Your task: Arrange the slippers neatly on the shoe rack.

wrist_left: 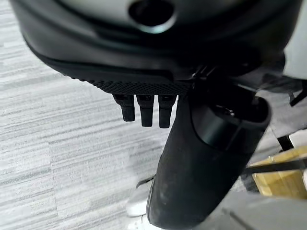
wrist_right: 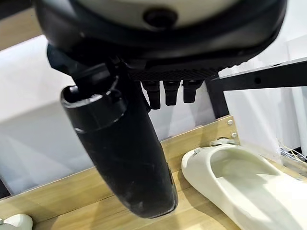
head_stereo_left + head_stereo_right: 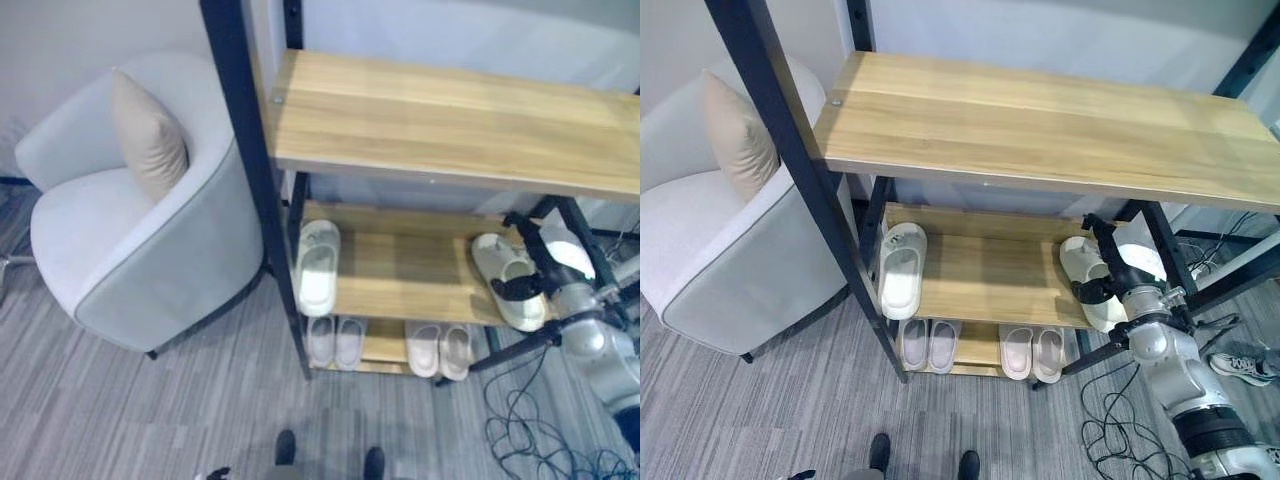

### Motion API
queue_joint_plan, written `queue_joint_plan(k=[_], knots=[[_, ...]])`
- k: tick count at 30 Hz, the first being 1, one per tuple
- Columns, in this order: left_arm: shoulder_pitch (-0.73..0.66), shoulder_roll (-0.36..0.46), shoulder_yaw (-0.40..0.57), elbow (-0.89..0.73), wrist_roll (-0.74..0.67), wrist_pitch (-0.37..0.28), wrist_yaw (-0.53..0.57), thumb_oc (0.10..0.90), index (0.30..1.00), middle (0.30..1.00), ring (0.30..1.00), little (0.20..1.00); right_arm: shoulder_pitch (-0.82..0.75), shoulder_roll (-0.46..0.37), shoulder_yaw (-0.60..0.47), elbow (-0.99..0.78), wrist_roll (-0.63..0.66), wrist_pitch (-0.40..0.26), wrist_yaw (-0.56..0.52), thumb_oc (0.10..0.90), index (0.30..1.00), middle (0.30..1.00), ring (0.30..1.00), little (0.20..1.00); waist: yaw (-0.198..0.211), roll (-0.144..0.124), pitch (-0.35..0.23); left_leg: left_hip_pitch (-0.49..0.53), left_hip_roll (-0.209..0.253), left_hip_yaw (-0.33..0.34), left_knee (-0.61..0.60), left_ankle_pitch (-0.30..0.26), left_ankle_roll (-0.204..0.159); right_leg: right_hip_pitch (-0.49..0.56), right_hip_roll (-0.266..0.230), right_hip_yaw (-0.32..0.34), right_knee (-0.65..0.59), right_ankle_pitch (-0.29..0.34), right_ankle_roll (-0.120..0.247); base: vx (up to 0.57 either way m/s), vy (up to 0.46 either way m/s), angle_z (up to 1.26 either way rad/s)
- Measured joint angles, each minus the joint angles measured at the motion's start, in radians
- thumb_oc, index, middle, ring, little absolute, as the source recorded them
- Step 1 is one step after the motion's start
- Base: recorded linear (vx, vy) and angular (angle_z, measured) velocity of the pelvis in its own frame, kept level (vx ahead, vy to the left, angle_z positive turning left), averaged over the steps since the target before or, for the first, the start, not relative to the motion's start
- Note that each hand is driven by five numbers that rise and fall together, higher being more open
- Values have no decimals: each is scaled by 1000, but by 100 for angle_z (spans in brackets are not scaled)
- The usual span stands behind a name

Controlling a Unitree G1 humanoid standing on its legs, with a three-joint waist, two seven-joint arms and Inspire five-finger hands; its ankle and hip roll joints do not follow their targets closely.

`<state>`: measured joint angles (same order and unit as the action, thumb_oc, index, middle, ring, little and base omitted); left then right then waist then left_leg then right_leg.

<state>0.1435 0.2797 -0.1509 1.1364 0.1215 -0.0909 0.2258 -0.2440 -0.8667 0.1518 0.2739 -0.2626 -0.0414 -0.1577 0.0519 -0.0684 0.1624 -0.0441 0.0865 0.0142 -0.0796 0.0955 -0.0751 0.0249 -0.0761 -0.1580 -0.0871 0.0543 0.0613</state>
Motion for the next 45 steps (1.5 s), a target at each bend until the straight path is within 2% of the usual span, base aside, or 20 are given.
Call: queue_joint_plan(k=[13, 21, 23, 30, 37, 41, 45], knots=[[-1, 9, -13, -44, -38, -21, -24, 800, 900, 900, 900, 900, -32, -17, 23, 137, 1, 25, 44, 800, 900, 900, 900, 900, 0, 8, -2, 10, -18, 19, -1, -11, 16, 2, -20, 18, -7, -1, 12, 27, 10, -3], [1, -1, -14, -32, -39, -22, -40, 800, 900, 900, 900, 900, -137, -77, 36, 264, 12, 29, 44, 800, 900, 900, 900, 900, 4, 52, -6, -11, -18, 27, 0, -8, 20, -22, -22, 27, -7, 5, 19, -1, -7, -3], [2, -9, -14, -14, -40, -22, -40, 800, 900, 900, 900, 900, -206, -101, 96, 295, 25, 26, 43, 800, 900, 900, 900, 900, 3, 59, -7, -16, -18, 32, 0, -7, 20, -31, -22, 30, -7, 7, 19, 3, -26, -8], [-4, -16, -14, -10, -81, -26, -39, 800, 900, 900, 900, 900, -356, -115, 175, 368, 46, 23, 38, 800, 900, 900, 900, 900, 8, 57, -4, -43, -19, 30, 0, -4, 22, -55, -22, 30, -7, 11, 19, 0, 0, 0], [-13, -17, -14, -14, -116, -40, -39, 800, 900, 900, 900, 900, -401, -115, 228, 407, 71, 24, 24, 800, 900, 900, 900, 900, 8, 50, 8, -76, -19, 30, 0, 2, 23, -89, -21, 29, -3, 19, 18, -2, -1, 0], [-17, -17, -14, -19, -118, -42, -39, 800, 900, 900, 900, 900, -412, -115, 240, 413, 81, 23, 25, 800, 900, 900, 900, 900, 7, 41, 50, -80, -20, 31, 0, 4, 23, -94, -22, 27, 0, 21, 18, 9, -3, 0], [-22, -17, -14, -19, -118, -43, -39, 800, 900, 900, 900, 900, -443, -119, 263, 416, 93, 21, 40, 800, 900, 900, 900, 900, 6, 39, 52, -80, -20, 31, 0, 3, 23, -94, -22, 28, 0, 21, 18, 9, -2, 0]])
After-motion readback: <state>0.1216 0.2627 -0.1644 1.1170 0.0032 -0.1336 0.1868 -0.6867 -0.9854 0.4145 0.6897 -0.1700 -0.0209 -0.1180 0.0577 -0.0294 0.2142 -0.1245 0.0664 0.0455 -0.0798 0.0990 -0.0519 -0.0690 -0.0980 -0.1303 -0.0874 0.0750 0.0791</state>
